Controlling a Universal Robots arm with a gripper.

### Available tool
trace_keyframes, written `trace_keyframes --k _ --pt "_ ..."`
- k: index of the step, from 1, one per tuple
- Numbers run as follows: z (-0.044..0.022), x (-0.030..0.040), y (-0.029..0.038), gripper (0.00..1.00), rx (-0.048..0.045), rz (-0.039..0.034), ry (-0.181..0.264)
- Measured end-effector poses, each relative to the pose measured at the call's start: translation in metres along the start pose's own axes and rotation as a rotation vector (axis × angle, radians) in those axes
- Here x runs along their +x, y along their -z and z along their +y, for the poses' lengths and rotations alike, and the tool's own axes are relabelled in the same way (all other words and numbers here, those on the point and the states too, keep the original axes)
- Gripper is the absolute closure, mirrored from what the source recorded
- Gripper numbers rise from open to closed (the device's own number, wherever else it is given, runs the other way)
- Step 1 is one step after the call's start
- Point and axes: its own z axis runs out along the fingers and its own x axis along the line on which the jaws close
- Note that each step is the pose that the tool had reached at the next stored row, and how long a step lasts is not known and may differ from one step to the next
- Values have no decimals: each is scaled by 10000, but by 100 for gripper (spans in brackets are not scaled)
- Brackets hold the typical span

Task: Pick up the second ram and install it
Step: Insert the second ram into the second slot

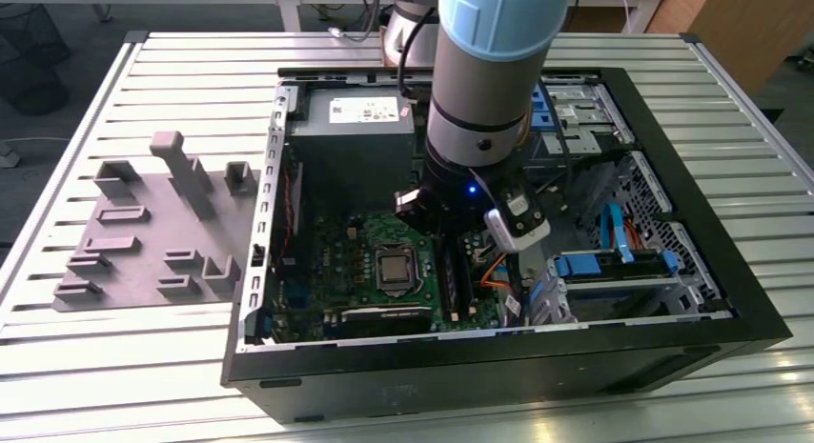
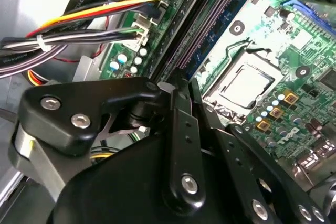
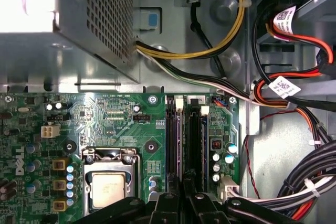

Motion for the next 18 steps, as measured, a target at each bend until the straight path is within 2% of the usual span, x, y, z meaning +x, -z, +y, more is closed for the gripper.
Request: trace_keyframes --k 18 --pt "-27 -3 -16 86 -5 3 -1"
